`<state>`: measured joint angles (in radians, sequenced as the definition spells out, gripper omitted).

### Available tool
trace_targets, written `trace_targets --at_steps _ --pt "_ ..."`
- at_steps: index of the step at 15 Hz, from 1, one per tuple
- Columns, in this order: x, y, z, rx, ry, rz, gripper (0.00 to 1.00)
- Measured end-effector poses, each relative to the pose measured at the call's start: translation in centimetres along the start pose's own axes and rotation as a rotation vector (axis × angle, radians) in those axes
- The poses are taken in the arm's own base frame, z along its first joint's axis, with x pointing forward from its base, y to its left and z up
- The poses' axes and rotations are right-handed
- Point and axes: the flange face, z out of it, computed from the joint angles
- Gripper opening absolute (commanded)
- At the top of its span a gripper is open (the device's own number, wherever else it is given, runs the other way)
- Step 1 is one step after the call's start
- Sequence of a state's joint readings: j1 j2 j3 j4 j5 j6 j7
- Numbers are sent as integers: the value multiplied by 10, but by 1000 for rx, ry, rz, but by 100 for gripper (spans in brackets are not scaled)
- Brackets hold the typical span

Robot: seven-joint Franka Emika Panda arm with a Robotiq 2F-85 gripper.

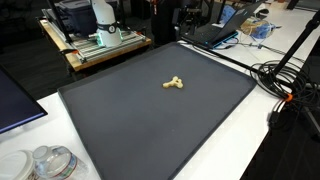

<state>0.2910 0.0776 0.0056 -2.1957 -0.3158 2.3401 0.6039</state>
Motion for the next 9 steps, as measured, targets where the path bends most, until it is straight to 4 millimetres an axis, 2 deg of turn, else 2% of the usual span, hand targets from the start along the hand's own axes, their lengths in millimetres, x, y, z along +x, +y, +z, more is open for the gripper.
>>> trace_targets --at_steps 5,9 --pt "-55 22 -16 12 80 12 100" --pt "-66 29 -21 12 95 11 100"
